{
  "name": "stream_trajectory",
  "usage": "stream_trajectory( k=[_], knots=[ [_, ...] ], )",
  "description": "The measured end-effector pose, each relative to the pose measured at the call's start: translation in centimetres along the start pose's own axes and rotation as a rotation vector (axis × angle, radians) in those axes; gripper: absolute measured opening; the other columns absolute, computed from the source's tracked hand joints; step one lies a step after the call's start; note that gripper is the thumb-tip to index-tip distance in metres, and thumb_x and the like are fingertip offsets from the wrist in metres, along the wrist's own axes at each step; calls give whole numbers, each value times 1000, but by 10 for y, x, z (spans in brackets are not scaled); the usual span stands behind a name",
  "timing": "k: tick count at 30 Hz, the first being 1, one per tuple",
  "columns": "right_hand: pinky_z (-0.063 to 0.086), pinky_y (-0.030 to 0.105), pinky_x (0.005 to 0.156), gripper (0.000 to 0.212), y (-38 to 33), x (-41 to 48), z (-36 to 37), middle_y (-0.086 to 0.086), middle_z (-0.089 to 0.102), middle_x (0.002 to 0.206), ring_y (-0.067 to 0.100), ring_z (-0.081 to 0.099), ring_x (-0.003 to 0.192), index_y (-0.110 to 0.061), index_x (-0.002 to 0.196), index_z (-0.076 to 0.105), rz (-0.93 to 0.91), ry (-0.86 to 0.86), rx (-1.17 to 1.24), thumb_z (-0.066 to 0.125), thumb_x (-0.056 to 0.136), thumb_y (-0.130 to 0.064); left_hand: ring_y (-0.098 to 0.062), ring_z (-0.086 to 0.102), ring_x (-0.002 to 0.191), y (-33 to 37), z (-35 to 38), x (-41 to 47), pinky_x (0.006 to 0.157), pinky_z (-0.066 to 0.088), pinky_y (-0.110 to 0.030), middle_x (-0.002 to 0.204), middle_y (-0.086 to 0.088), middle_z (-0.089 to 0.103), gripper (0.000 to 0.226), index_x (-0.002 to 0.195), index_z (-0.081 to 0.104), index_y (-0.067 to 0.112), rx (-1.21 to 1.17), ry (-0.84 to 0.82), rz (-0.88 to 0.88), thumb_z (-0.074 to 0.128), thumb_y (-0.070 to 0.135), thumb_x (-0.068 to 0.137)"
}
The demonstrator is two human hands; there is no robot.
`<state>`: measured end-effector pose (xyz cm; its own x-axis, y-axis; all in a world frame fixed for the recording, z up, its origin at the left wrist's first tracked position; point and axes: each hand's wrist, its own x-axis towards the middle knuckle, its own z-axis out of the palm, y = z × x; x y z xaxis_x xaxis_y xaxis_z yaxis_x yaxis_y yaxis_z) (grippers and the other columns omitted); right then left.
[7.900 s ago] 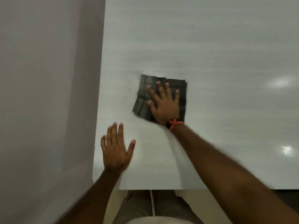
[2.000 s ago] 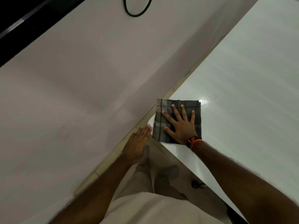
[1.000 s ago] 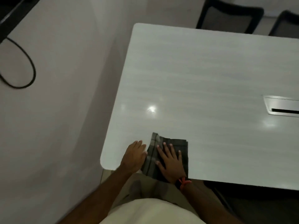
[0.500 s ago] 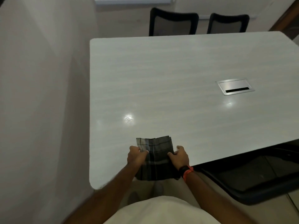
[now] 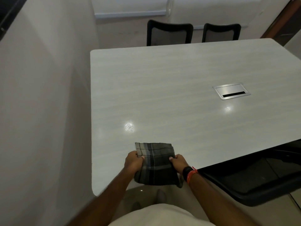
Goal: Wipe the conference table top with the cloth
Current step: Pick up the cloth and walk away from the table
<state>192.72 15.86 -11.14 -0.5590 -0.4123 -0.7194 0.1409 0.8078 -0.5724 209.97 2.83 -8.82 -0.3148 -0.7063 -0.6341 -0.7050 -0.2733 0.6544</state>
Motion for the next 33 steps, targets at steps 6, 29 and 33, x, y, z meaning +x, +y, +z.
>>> stream_trajectory(
  k=[6, 29, 33],
  knots=[
    [58, 39, 76, 20, 2, -10, -3, 16, 70, 97, 29, 68, 87, -3, 102, 63, 38, -78, 185, 54, 104, -20, -21, 60, 100, 25, -24, -19, 89, 52, -35, 114, -6, 64, 15, 112, 59, 17, -27, 16, 104, 48, 21, 102],
    [49, 53, 104, 40, -71, -125, -127, 27, 62, 135, 44, 63, 118, -4, 132, 66, -378, -156, 1116, 62, 98, -27, -24, 68, 101, 232, -24, -127, 86, 59, -40, 117, -6, 67, 24, 126, 52, 29, -206, -421, 561, 40, 30, 106],
    [54, 49, 99, 44, -47, -146, -170, 27, 68, 124, 44, 64, 118, 2, 129, 63, -430, 68, 1056, 71, 93, -21, -27, 66, 107, 240, -11, -129, 93, 57, -45, 128, -7, 62, 51, 136, 40, 37, -19, -516, 562, 65, 41, 92]
  ],
)
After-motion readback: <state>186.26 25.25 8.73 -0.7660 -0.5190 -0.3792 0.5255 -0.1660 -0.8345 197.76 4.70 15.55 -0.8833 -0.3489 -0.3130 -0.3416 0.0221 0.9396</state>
